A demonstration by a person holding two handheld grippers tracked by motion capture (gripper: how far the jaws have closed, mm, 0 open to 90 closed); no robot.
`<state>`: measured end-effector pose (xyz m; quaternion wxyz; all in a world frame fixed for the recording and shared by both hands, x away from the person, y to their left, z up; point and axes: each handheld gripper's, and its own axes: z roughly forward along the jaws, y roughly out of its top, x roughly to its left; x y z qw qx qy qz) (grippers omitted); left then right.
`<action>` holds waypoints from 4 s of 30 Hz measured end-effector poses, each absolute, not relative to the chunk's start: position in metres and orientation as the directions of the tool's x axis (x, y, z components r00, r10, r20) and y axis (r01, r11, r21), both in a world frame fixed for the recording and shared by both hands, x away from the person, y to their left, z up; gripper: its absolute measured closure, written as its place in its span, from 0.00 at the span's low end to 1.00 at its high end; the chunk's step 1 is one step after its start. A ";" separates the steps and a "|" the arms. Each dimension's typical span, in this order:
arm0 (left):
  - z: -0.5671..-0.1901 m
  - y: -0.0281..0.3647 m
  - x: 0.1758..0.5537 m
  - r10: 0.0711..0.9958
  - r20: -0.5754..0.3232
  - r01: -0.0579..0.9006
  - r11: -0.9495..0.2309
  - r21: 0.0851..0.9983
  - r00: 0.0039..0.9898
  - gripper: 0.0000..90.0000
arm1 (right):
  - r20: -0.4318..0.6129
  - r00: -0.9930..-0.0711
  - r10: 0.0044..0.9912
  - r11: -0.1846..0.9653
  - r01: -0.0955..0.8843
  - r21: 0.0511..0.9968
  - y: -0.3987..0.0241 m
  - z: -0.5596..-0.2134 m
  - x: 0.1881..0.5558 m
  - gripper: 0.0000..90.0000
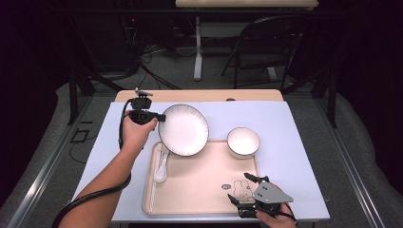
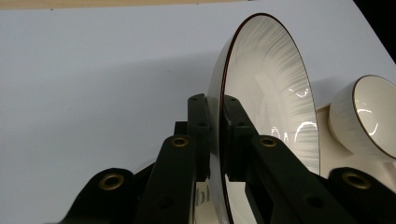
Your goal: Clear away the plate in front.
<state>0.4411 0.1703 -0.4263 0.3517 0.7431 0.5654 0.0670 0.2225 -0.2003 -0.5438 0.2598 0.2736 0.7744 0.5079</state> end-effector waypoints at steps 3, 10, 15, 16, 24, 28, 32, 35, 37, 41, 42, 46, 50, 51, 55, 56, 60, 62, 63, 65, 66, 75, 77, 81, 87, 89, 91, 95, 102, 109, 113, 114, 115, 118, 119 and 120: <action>-0.429 0.168 0.435 0.881 -0.301 0.794 -0.126 0.594 0.366 0.94 | -0.125 -0.715 0.687 0.335 0.160 0.928 -0.200 -0.544 0.222 0.16; -0.436 0.161 0.424 0.861 -0.310 0.799 -0.166 0.578 0.403 0.93 | -0.126 -0.715 0.687 0.336 0.158 0.929 -0.200 -0.544 0.222 0.16; -0.442 0.154 0.414 0.841 -0.326 0.803 -0.193 0.564 0.431 0.94 | -0.125 -0.715 0.688 0.335 0.160 0.928 -0.200 -0.544 0.222 0.16; -0.443 0.153 0.413 0.840 -0.325 0.802 -0.197 0.563 0.435 0.93 | -0.126 -0.715 0.687 0.336 0.160 0.928 -0.200 -0.544 0.222 0.16; -0.454 0.136 0.400 0.804 -0.346 0.803 -0.249 0.542 0.483 0.93 | -0.129 -0.715 0.687 0.337 0.157 0.928 -0.200 -0.544 0.222 0.16; -0.460 0.128 0.393 0.786 -0.361 0.804 -0.269 0.530 0.501 0.93 | -0.126 -0.715 0.688 0.336 0.160 0.928 -0.200 -0.544 0.222 0.16; -0.466 0.121 0.387 0.772 -0.375 0.807 -0.284 0.518 0.513 0.93 | -0.124 -0.715 0.688 0.334 0.161 0.929 -0.200 -0.544 0.222 0.16; -0.470 0.116 0.385 0.763 -0.379 0.808 -0.304 0.505 0.524 0.93 | -0.127 -0.715 0.687 0.336 0.159 0.928 -0.200 -0.544 0.222 0.16; -0.473 0.114 0.384 0.764 -0.375 0.809 -0.311 0.499 0.525 0.93 | -0.127 -0.715 0.687 0.337 0.158 0.928 -0.200 -0.544 0.222 0.16; -0.480 0.117 0.387 0.773 -0.380 0.819 -0.298 0.491 0.508 0.94 | -0.127 -0.714 0.688 0.335 0.158 0.929 -0.200 -0.544 0.222 0.16; -0.483 0.118 0.386 0.780 -0.365 0.815 -0.301 0.495 0.509 0.94 | -0.127 -0.714 0.688 0.335 0.158 0.929 -0.200 -0.544 0.222 0.16; -0.488 0.120 0.387 0.790 -0.348 0.815 -0.304 0.493 0.505 0.95 | -0.126 -0.714 0.688 0.335 0.159 0.929 -0.200 -0.544 0.222 0.16; -0.493 0.121 0.387 0.797 -0.341 0.817 -0.300 0.493 0.499 0.95 | -0.124 -0.714 0.689 0.335 0.161 0.928 -0.200 -0.544 0.222 0.16; -0.494 0.121 0.388 0.798 -0.344 0.818 -0.295 0.493 0.495 0.95 | -0.124 -0.715 0.689 0.335 0.162 0.928 -0.200 -0.544 0.222 0.16; -0.500 0.121 0.388 0.810 -0.330 0.821 -0.291 0.492 0.485 0.94 | -0.126 -0.714 0.689 0.335 0.160 0.928 -0.199 -0.544 0.222 0.16; -0.503 0.122 0.388 0.814 -0.327 0.824 -0.290 0.488 0.480 0.94 | -0.126 -0.714 0.689 0.335 0.160 0.929 -0.199 -0.544 0.222 0.16; -0.511 0.123 0.389 0.824 -0.329 0.834 -0.277 0.477 0.461 0.93 | -0.126 -0.714 0.689 0.336 0.160 0.928 -0.199 -0.544 0.222 0.16; -0.515 0.124 0.390 0.826 -0.332 0.837 -0.269 0.476 0.454 0.92 | -0.126 -0.714 0.689 0.336 0.160 0.928 -0.199 -0.544 0.222 0.16; -0.517 0.125 0.390 0.827 -0.335 0.839 -0.266 0.475 0.451 0.92 | -0.126 -0.714 0.689 0.336 0.160 0.928 -0.199 -0.544 0.222 0.16; -0.520 0.126 0.391 0.828 -0.338 0.843 -0.263 0.469 0.447 0.91 | -0.126 -0.714 0.689 0.336 0.160 0.928 -0.199 -0.544 0.222 0.16; -0.522 0.126 0.390 0.831 -0.337 0.845 -0.260 0.468 0.442 0.91 | -0.126 -0.714 0.689 0.336 0.161 0.928 -0.199 -0.544 0.222 0.16; -0.529 0.127 0.389 0.837 -0.324 0.842 -0.262 0.471 0.442 0.86 | -0.126 -0.714 0.689 0.336 0.161 0.928 -0.199 -0.544 0.222 0.16; -0.528 0.126 0.388 0.836 -0.317 0.835 -0.266 0.481 0.448 0.82 | -0.126 -0.714 0.688 0.337 0.161 0.928 -0.199 -0.544 0.222 0.16; -0.527 0.126 0.386 0.832 -0.322 0.827 -0.256 0.501 0.453 0.72 | -0.126 -0.714 0.688 0.337 0.161 0.928 -0.199 -0.544 0.222 0.16; -0.524 0.124 0.378 0.840 -0.260 0.781 -0.269 0.564 0.477 0.54 | -0.127 -0.714 0.688 0.337 0.160 0.928 -0.199 -0.544 0.222 0.16; -0.522 0.124 0.376 0.842 -0.224 0.760 -0.289 0.582 0.491 0.51 | -0.127 -0.714 0.689 0.337 0.161 0.928 -0.199 -0.544 0.222 0.16; -0.520 0.124 0.373 0.840 -0.214 0.749 -0.294 0.594 0.499 0.49 | -0.127 -0.714 0.688 0.338 0.160 0.928 -0.199 -0.544 0.221 0.16; -0.515 0.127 0.367 0.835 -0.197 0.725 -0.300 0.620 0.514 0.47 | -0.129 -0.714 0.688 0.338 0.159 0.928 -0.199 -0.544 0.221 0.16; -0.502 0.158 0.350 0.850 -0.227 0.687 -0.198 0.699 0.476 0.45 | -0.129 -0.714 0.688 0.338 0.159 0.927 -0.199 -0.544 0.221 0.16; -0.502 0.165 0.346 0.857 -0.241 0.686 -0.165 0.709 0.455 0.45 | -0.132 -0.715 0.687 0.342 0.157 0.926 -0.198 -0.544 0.221 0.16; -0.504 0.177 0.340 0.871 -0.237 0.681 -0.141 0.718 0.430 0.44 | -0.132 -0.715 0.687 0.343 0.158 0.926 -0.198 -0.544 0.221 0.16; -0.505 0.180 0.338 0.878 -0.228 0.677 -0.137 0.723 0.421 0.44 | -0.132 -0.715 0.687 0.343 0.158 0.926 -0.198 -0.544 0.221 0.16; -0.506 0.183 0.337 0.881 -0.225 0.677 -0.135 0.724 0.417 0.44 | -0.132 -0.715 0.687 0.343 0.158 0.926 -0.198 -0.544 0.221 0.16; -0.511 0.192 0.333 0.892 -0.238 0.678 -0.098 0.728 0.385 0.44 | -0.132 -0.715 0.687 0.343 0.158 0.926 -0.198 -0.544 0.221 0.16; -0.513 0.195 0.331 0.894 -0.247 0.677 -0.080 0.732 0.373 0.44 | -0.133 -0.715 0.687 0.343 0.158 0.926 -0.198 -0.544 0.221 0.16; -0.515 0.198 0.330 0.898 -0.245 0.680 -0.078 0.729 0.366 0.43 | -0.133 -0.715 0.687 0.343 0.158 0.926 -0.198 -0.544 0.221 0.16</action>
